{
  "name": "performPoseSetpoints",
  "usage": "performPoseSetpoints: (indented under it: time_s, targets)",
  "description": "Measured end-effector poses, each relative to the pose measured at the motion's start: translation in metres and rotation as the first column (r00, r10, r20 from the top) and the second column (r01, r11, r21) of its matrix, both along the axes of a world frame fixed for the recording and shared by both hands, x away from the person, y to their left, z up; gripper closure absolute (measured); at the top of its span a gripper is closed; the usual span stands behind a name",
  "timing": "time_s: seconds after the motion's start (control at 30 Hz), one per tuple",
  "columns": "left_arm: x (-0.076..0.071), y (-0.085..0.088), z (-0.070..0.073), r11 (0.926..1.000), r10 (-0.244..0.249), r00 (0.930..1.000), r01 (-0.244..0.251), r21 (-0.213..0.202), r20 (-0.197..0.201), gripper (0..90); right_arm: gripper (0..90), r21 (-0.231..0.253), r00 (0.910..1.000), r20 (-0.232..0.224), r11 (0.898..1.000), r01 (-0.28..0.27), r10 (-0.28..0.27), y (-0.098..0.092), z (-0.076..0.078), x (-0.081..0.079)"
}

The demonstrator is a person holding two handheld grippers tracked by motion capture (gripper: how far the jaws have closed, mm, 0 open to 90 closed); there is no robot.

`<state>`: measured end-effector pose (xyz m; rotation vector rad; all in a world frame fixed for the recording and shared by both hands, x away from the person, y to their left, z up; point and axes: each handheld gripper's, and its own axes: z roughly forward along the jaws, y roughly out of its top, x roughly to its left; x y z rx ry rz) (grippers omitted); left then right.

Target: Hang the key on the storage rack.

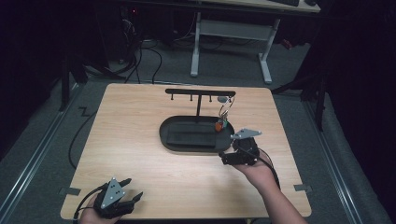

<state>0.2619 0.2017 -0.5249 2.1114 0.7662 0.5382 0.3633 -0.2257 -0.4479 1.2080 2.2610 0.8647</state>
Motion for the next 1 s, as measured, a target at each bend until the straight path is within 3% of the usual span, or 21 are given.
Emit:
performPoseSetpoints:
  time_s: [0.07,0.23,0.3,0.4,0.47,0.57,0.63,0.77,0.83,1.0]
  targets:
    - [-0.001,0.002,0.000,1.0000,0.010,0.9999,-0.010,0.000,0.003,36.5,15.4,0.004,0.9999,0.017,1.000,0.001,-0.002,-0.004,-0.012,-0.008]
    - [-0.002,0.004,0.003,0.9998,0.020,0.9997,-0.020,-0.006,0.013,37.2,15.1,0.079,0.9973,0.069,0.997,0.019,-0.024,-0.019,-0.039,-0.035]
    - [-0.001,0.004,0.003,0.9999,0.017,0.9997,-0.017,-0.005,0.019,37.8,15.1,0.080,0.9974,0.063,0.996,0.028,-0.033,-0.026,-0.050,-0.045]
    - [0.001,0.003,0.003,0.9997,0.023,0.9995,-0.022,-0.012,0.023,38.1,15.0,0.111,0.9927,0.103,0.992,0.052,-0.064,-0.040,-0.063,-0.070]
    - [0.002,0.001,0.002,0.9998,0.021,0.9995,-0.021,-0.004,0.025,38.1,15.1,0.137,0.9920,0.105,0.989,0.056,-0.070,-0.048,-0.063,-0.087]
    - [-0.001,0.002,0.001,0.9992,0.023,0.9992,-0.024,0.032,0.031,37.8,17.1,0.179,0.9829,0.153,0.981,0.074,-0.102,-0.053,-0.062,-0.102]
    - [-0.003,0.006,0.001,0.9988,0.041,0.9986,-0.042,0.025,0.032,37.7,16.0,0.178,0.9912,0.110,0.983,0.054,-0.074,-0.050,-0.066,-0.098]
    - [-0.008,0.014,0.003,0.9970,0.076,0.9965,-0.076,0.010,0.035,37.7,15.9,0.184,0.9930,0.106,0.982,0.032,-0.053,-0.044,-0.068,-0.088]
    - [-0.011,0.017,0.003,0.9967,0.079,0.9962,-0.080,0.010,0.037,37.8,16.0,0.183,0.9962,0.080,0.983,0.019,-0.034,-0.039,-0.070,-0.087]
    - [-0.011,0.021,0.003,0.9967,0.081,0.9961,-0.082,0.002,0.033,37.6,16.0,0.171,0.9961,0.088,0.985,-0.005,-0.010,-0.031,-0.070,-0.086]
